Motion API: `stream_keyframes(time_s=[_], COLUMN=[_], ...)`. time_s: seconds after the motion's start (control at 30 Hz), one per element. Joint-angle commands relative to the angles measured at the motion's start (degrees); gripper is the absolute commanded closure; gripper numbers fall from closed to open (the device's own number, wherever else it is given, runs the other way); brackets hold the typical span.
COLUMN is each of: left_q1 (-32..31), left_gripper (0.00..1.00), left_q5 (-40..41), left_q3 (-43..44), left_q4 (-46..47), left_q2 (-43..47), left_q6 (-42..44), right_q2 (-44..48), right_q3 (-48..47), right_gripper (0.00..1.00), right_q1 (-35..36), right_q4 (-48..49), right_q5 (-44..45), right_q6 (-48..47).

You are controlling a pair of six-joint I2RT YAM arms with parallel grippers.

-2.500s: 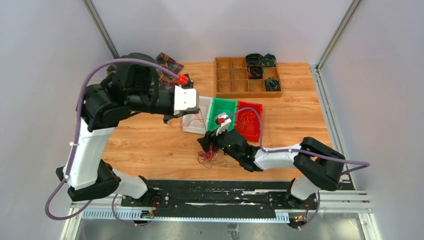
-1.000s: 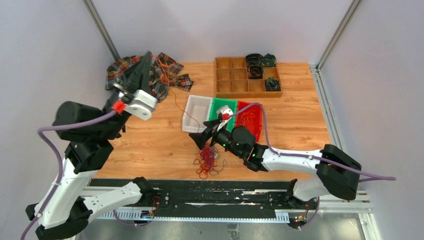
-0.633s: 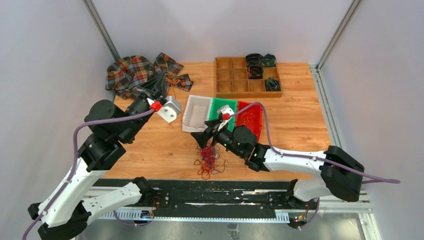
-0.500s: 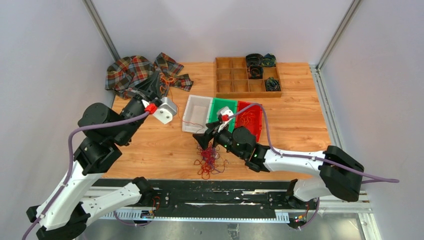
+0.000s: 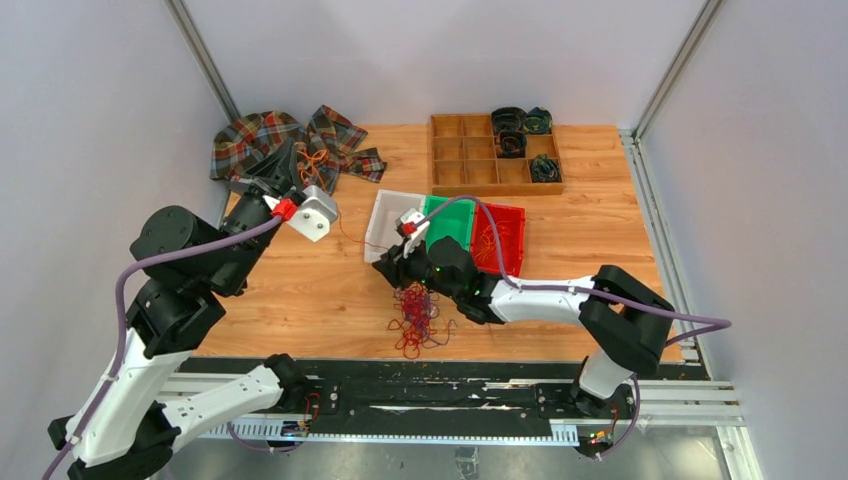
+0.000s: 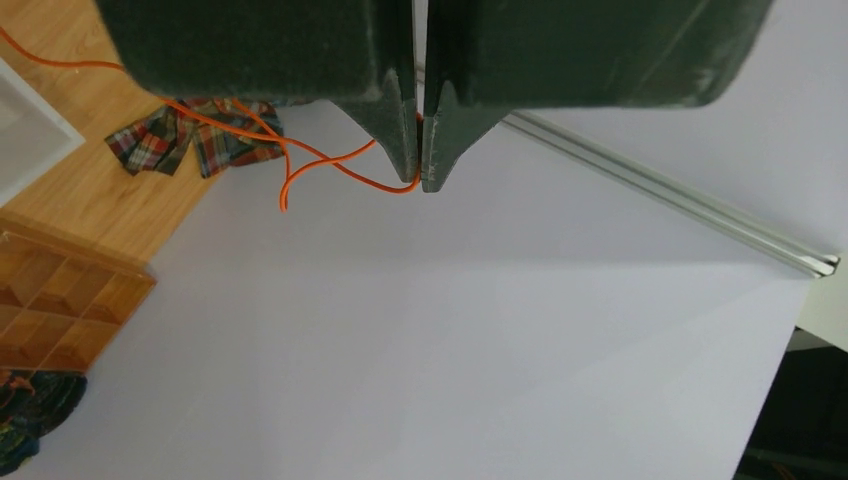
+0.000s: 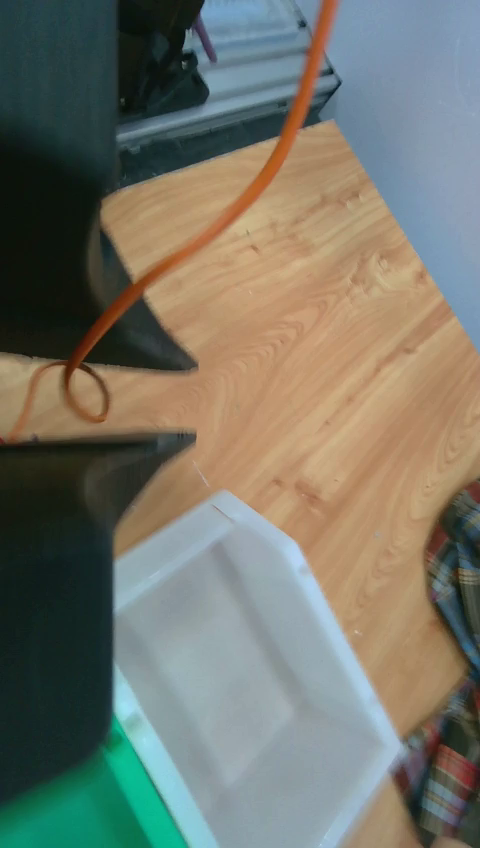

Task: Untangle the cables

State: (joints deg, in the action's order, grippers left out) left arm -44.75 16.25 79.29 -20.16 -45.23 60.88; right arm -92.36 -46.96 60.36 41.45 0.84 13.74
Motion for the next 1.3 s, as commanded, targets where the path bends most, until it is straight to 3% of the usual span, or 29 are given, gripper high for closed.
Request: stream_keyframes(time_s=[0.0,0.07,0.17,0.33,0.47,0.57,0.77,0.97,1.13,1.27], left_q1=[0.0,0.1,1.3,1.5,1.5,1.5,2.5,8.1,9.4,9.4], left_gripper=[0.99,0.99,0.97,0.84,0.7,0.53,0.4,0.38,0.46,0.49], left_q5=[4.4,4.8,0.0,-5.1,-8.7,-14.3,-20.4,-32.1,-44.7,-47.2], left_q3=[1.9,0.0,-6.2,-19.2,-26.0,-29.9,-31.6,-32.6,-33.4,-35.9], left_q4=[-5.0,-6.7,-10.3,-11.0,-9.6,-6.4,-1.8,2.1,4.5,9.0], left_q2=[-0.2,1.0,4.6,11.6,14.5,14.8,10.5,6.0,1.7,1.0], left_q6=[-4.0,-9.6,-23.2,-38.6,-44.5,-46.1,-51.0,-55.6,-57.2,-58.4], right_q2=[0.0,1.9,5.4,10.7,12.8,13.5,14.6,14.8,13.9,13.3], right_q3=[-6.5,-7.8,-9.4,-10.8,-10.9,-11.7,-13.4,-14.3,-15.2,-15.9], right_gripper=[0.83,0.98,0.99,1.0,0.99,0.99,0.99,0.99,0.99,0.99], right_q1=[-1.3,-1.7,-2.3,-2.5,-2.5,-2.5,-2.4,-2.4,-2.4,-2.4], right_q4=[-1.5,-2.2,-3.6,-5.8,-5.7,-5.9,-6.2,-7.2,-7.7,-8.9], right_q5=[-2.4,-2.5,-3.3,-4.5,-5.6,-7.7,-10.0,-10.8,-11.2,-10.6], right_q6=[-2.0,-2.9,-3.0,-2.0,0.9,3.1,5.6,6.6,9.7,11.2])
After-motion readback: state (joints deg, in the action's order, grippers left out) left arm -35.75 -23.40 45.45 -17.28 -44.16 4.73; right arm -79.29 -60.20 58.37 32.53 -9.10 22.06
